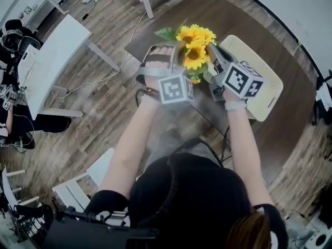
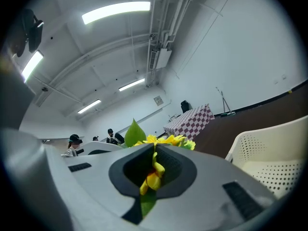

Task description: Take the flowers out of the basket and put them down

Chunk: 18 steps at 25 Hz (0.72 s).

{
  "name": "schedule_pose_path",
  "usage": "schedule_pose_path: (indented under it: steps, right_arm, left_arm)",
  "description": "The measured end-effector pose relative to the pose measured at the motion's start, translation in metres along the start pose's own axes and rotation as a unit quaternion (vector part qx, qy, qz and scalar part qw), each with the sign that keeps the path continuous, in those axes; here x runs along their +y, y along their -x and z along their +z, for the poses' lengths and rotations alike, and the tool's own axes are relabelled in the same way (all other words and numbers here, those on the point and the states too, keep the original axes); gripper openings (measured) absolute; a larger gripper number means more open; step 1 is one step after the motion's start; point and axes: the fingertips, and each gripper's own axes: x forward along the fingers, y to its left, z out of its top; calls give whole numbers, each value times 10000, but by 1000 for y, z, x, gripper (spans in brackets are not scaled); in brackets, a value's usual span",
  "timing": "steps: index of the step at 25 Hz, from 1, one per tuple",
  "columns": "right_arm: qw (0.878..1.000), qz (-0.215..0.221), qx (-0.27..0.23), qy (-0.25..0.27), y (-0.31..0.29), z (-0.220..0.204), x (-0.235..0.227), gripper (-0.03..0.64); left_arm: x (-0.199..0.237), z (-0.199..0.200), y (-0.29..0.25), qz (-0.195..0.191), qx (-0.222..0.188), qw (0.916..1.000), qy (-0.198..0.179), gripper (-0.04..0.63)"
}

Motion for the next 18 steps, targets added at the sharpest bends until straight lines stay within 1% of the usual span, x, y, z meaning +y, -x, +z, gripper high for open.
schedule_pose_path:
  steps: [8,11,18]
  right_arm:
    - [9996,214,184,-48,-38,-24,16,2]
    - [9992,228,311,-66,-54,-35,25,2]
    - [9982,272,491,-191,-77,-65,24,2]
  left_arm:
    - [-3,-47,-5,-20,298,9994,156,17]
    - [-3,-68,-4,-62,391,9989,250,17]
    - [-19,-100,-10,-231,551,9978,277,17]
